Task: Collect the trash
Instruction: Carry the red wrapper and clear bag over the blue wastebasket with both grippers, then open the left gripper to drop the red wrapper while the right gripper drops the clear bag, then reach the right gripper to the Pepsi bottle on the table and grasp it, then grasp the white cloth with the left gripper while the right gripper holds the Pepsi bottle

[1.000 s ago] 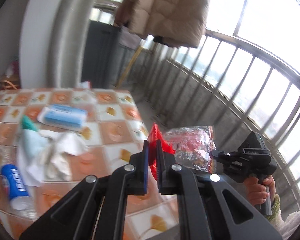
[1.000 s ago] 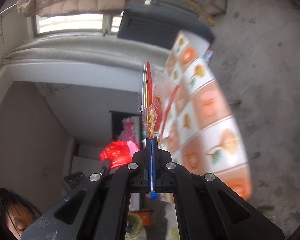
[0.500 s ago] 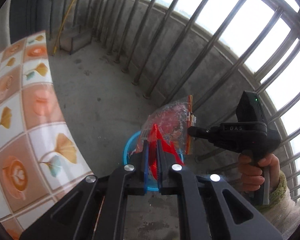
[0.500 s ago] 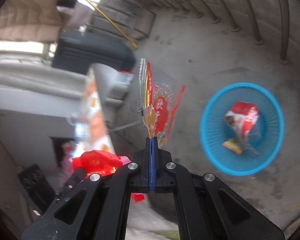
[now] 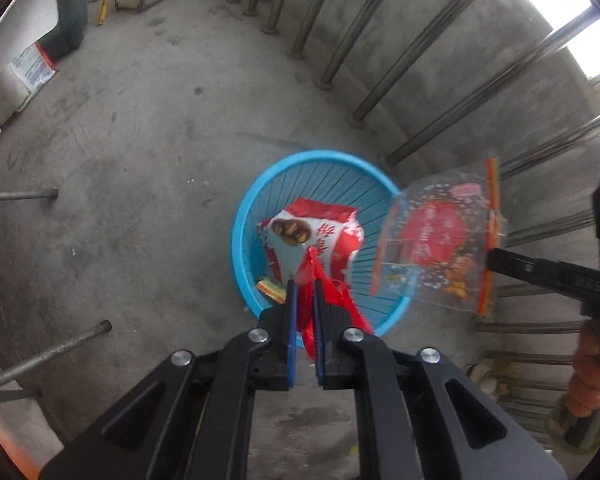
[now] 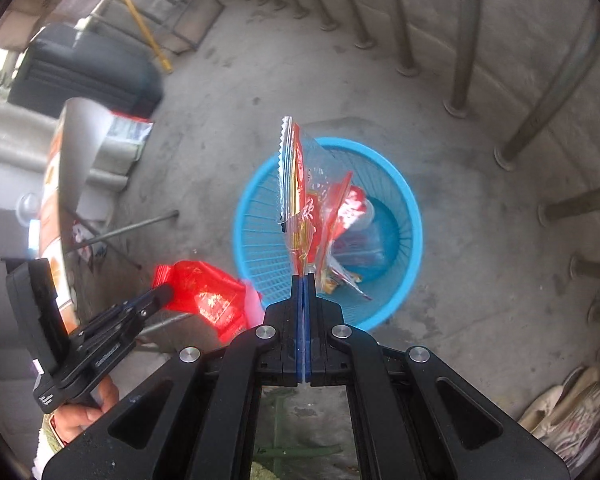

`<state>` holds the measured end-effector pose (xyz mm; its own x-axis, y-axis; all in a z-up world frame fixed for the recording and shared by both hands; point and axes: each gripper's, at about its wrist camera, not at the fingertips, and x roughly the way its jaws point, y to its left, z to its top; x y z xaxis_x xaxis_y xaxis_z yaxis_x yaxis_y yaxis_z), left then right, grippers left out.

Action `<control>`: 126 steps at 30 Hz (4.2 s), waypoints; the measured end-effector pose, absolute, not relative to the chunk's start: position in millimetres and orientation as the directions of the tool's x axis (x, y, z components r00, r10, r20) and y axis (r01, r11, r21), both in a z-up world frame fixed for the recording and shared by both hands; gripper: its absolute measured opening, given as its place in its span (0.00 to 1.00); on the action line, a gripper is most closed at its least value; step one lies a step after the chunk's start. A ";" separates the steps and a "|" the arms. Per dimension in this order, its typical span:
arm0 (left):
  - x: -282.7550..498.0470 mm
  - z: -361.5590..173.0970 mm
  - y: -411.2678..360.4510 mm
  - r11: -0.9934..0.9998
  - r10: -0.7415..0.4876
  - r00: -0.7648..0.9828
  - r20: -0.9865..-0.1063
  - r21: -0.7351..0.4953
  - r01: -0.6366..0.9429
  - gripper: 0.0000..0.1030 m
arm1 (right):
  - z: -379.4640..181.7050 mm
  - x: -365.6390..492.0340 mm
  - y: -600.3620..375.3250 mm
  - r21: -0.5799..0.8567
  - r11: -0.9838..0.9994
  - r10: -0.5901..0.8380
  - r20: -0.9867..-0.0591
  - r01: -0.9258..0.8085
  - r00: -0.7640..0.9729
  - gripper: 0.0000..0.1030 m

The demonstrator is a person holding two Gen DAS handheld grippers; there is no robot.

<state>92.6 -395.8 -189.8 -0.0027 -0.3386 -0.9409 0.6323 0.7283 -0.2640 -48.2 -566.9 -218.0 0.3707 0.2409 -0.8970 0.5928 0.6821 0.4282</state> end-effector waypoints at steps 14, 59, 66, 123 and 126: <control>99.9 -192.5 -401.5 0.714 -0.411 0.015 -0.911 -0.312 0.627 0.33 | -305.7 -45.7 -573.6 0.262 0.684 0.141 -0.963 0.681 0.228 0.14; 89.7 -8.1 -197.0 0.711 -0.665 0.374 -0.647 -0.395 0.581 0.44 | -170.0 -23.5 -500.0 0.287 0.679 -0.036 -0.907 0.676 0.420 0.58; 80.0 43.8 -75.7 0.822 -0.568 0.620 -0.541 -0.337 0.460 0.65 | -74.0 55.5 -377.0 0.375 0.875 0.118 -0.780 0.308 0.615 0.68; 141.9 -2.0 123.7 0.893 -0.345 0.743 -0.574 -0.444 0.072 0.63 | -65.1 136.7 -185.6 0.237 0.946 0.310 -0.862 -0.222 0.402 0.56; 158.7 5.4 95.6 0.886 -0.410 0.717 -0.563 -0.432 0.167 0.62 | -65.8 149.1 -196.3 0.288 0.946 0.324 -0.843 -0.148 0.430 0.56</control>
